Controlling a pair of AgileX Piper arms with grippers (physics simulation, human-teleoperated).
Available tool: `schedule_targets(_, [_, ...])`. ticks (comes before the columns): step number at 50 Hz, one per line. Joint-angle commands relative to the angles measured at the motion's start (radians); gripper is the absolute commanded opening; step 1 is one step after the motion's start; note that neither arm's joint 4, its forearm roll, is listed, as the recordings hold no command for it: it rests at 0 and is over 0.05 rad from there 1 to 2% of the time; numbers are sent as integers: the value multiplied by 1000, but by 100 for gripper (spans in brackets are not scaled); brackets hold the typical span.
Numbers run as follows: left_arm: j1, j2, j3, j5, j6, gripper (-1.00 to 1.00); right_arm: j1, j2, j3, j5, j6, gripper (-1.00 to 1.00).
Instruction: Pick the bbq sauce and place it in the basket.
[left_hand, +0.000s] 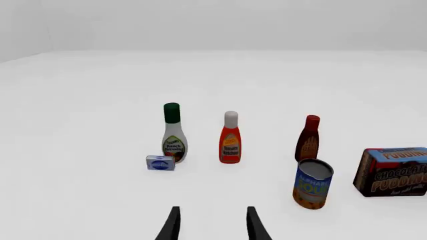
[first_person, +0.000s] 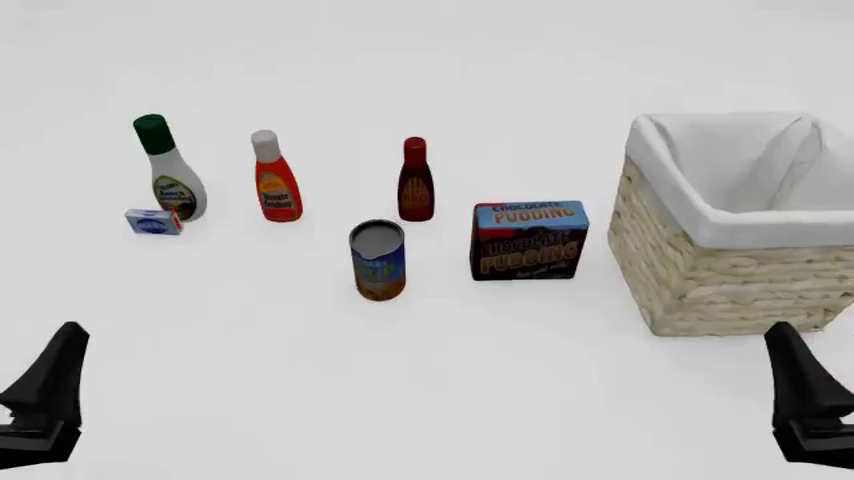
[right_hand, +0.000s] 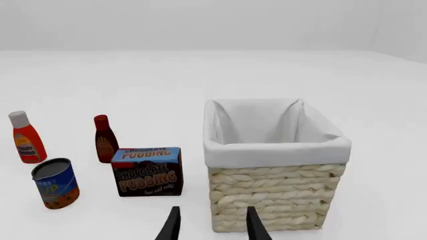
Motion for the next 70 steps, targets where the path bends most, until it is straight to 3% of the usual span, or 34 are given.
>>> schedule_targets(1, [0, 5, -3, -1, 0, 100, 3, 19, -4, -9, -2, 100])
schedule_targets(19, [0, 5, -3, -1, 0, 100, 26, 14, -21, 28, -13, 100])
schedule_targets(29, [0, 5, -3, -1, 0, 100, 49, 48, -108, 87, -16, 100])
schedule_targets(44, [0, 5, -3, -1, 0, 100, 87, 229, -328, 118, -52, 100])
schedule_targets(70, [0, 5, -3, -1, 0, 100, 109, 567, -598, 146, -99, 100])
